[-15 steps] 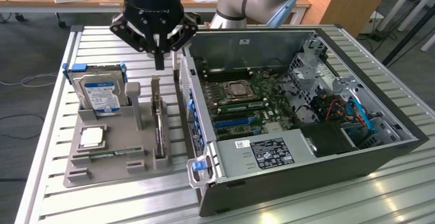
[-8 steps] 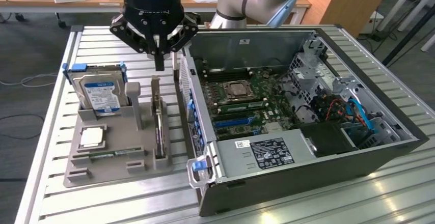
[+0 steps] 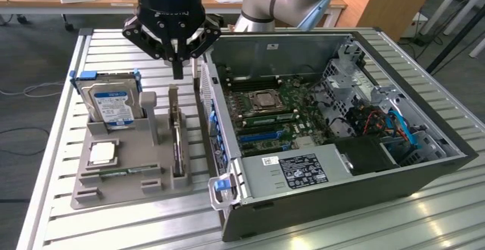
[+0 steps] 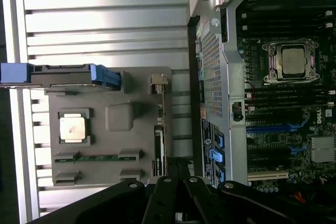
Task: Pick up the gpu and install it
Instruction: 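Pick up the gpu and move the gpu toward the slot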
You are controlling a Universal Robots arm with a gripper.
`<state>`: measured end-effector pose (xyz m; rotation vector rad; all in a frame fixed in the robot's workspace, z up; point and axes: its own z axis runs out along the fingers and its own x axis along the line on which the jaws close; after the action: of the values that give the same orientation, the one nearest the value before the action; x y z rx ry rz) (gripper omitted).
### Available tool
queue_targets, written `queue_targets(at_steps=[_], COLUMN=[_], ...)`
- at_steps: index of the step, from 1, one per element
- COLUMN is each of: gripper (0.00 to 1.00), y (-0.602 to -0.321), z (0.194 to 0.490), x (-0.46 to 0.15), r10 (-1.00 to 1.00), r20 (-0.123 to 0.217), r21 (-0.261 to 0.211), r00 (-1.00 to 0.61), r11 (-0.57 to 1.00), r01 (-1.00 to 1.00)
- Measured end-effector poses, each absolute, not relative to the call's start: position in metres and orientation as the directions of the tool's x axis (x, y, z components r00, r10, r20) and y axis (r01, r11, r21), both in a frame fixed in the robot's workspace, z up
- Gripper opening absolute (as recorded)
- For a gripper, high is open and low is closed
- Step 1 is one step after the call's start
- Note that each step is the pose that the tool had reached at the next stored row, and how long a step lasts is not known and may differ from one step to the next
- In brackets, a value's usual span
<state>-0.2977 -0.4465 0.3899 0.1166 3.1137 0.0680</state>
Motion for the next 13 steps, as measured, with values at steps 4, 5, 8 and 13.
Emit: queue_targets(at_steps=[4, 5, 8, 13], gripper=[0.11, 0.11, 0.11, 0.29], y=[-0.4466, -0.4467, -0.4467, -0.4469], z=[0.3899, 0.3899, 0.3899, 0.3899], x=[-0.2977, -0.2977, -0.2977, -0.2977], r10=[0.075, 0.075, 0.075, 0.075], r20=[-0.023, -0.023, -0.023, -0.023], r21=[0.045, 0.045, 0.045, 0.045], r00=[-0.997, -0.997, -0.997, -0.997], r11=[0.996, 0.996, 0.996, 0.996], r01=[0.074, 0.074, 0.074, 0.074])
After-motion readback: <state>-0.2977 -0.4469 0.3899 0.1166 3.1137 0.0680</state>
